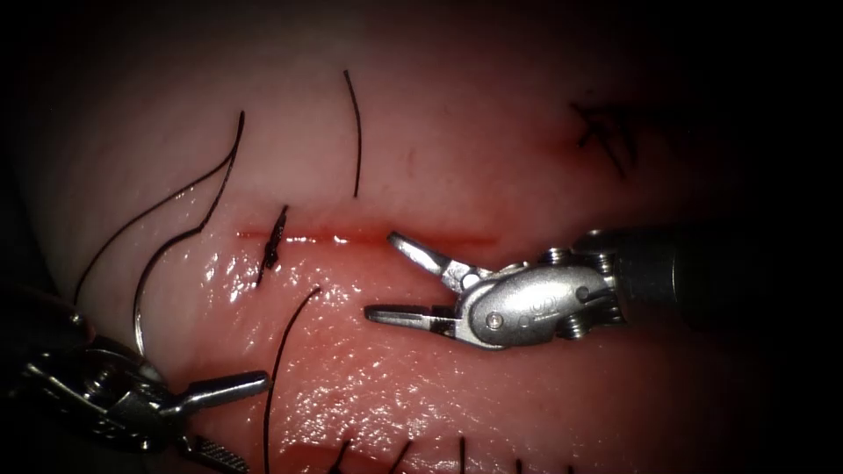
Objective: Wound Closure
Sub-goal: Grab the suture with the left gripper
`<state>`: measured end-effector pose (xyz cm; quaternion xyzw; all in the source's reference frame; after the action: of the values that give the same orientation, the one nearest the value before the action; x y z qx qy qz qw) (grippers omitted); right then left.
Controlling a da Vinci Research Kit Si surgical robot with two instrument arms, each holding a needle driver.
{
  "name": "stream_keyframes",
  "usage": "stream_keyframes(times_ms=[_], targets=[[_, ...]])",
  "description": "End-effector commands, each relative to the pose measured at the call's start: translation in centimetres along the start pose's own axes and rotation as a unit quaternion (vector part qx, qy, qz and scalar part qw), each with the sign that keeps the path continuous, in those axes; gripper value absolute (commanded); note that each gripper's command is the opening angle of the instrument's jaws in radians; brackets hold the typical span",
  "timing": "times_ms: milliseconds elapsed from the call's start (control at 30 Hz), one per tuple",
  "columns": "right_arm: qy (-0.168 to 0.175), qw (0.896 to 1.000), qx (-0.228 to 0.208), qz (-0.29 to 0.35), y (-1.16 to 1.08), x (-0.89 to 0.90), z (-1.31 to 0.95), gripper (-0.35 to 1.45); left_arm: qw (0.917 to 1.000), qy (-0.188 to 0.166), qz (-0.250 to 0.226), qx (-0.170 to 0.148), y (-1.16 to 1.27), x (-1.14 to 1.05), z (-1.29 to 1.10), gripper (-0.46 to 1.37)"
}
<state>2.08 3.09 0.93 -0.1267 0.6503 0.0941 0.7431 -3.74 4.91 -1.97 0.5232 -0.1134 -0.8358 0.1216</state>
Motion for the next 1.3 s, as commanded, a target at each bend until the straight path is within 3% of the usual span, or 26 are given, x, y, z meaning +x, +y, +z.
stream_keyframes(times_ms=[33,300,400,567,633,700,733,1100,1300], targets=[[0.0,1.0,0.002,0.0,0.0,0.0,0.0,0.96,1.0,-0.001,0.003,0.0,0.0,0.0,0.02,0.7],[0.0,1.0,0.002,0.0,0.0,0.0,-0.01,0.95,1.0,-0.001,0.002,0.003,0.0,0.0,0.12,0.52],[0.0,1.0,0.002,0.0,0.0,0.0,-0.01,0.95,1.0,-0.001,0.008,0.003,0.0,0.0,0.13,0.3],[0.0,1.0,0.002,0.0,0.0,0.0,-0.01,0.96,0.9999,-0.001,0.011,0.004,0.01,-0.01,0.17,0.18],[0.001,1.0,0.003,0.0,0.0,0.0,-0.02,0.95,0.9999,-0.002,0.014,0.005,0.02,-0.01,0.19,0.05],[0.001,1.0,0.003,0.0,0.0,0.0,-0.02,0.96,0.9998,-0.002,0.017,0.006,0.04,0.0,0.21,-0.32],[0.001,1.0,0.003,0.0,0.0,0.0,-0.02,0.96,0.9998,-0.002,0.02,0.006,0.04,-0.01,0.21,-0.35],[-0.001,1.0,0.008,-0.012,0.04,-0.05,-0.08,0.96,0.999,0.005,0.045,0.004,-0.02,-0.09,0.27,-0.35],[0.01,0.999,0.036,-0.015,0.07,-0.11,-0.07,0.95,0.9988,0.008,0.048,-0.001,-0.09,-0.13,0.34,-0.35]])
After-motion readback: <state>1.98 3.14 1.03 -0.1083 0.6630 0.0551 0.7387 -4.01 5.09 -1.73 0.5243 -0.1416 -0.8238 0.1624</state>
